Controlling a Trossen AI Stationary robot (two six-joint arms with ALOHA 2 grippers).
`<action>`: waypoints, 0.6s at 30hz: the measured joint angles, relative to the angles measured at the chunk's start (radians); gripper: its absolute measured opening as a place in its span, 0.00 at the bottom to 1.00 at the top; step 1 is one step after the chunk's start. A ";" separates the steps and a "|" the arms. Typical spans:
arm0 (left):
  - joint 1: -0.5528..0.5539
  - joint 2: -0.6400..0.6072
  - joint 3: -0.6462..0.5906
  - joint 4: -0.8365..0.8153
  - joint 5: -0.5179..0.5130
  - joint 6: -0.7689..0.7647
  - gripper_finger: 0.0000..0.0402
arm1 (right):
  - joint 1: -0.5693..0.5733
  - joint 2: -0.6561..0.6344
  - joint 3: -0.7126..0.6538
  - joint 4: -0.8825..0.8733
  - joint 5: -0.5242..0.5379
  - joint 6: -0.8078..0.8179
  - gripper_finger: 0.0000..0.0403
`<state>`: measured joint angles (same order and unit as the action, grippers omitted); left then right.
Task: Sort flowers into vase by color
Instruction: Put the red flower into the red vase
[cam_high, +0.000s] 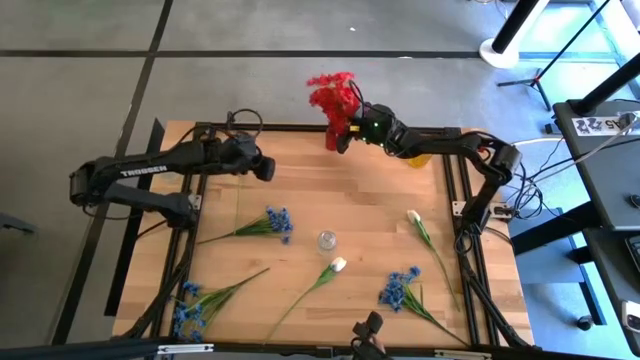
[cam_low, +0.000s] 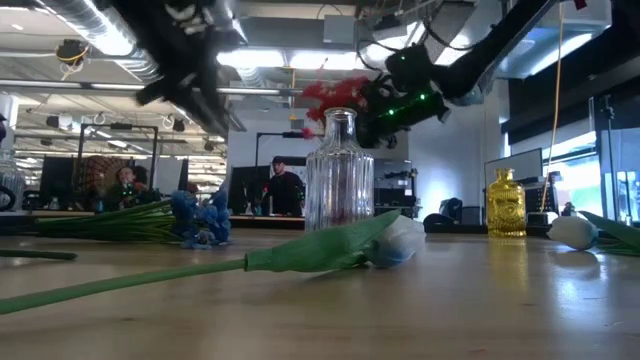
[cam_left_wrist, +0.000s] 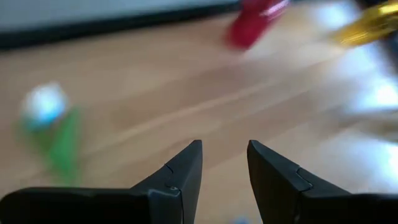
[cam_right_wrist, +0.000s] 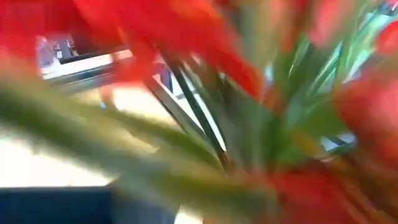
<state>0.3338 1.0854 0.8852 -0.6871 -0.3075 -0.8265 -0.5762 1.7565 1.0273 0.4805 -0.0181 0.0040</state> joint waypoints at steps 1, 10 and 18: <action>0.004 0.002 0.000 -0.051 -0.002 -0.018 0.31 | 0.000 -0.008 0.013 -0.025 0.000 -0.002 0.52; 0.017 0.009 0.000 -0.240 -0.013 -0.232 0.31 | 0.000 -0.104 0.093 -0.228 0.000 -0.006 0.83; 0.121 0.009 -0.103 -0.230 0.033 -0.292 0.41 | 0.000 -0.195 0.101 -0.390 0.011 -0.001 0.88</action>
<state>0.4552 1.0939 0.7823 -0.9170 -0.2743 -1.1184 -0.5762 1.5619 1.1278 0.0910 -0.0070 0.0026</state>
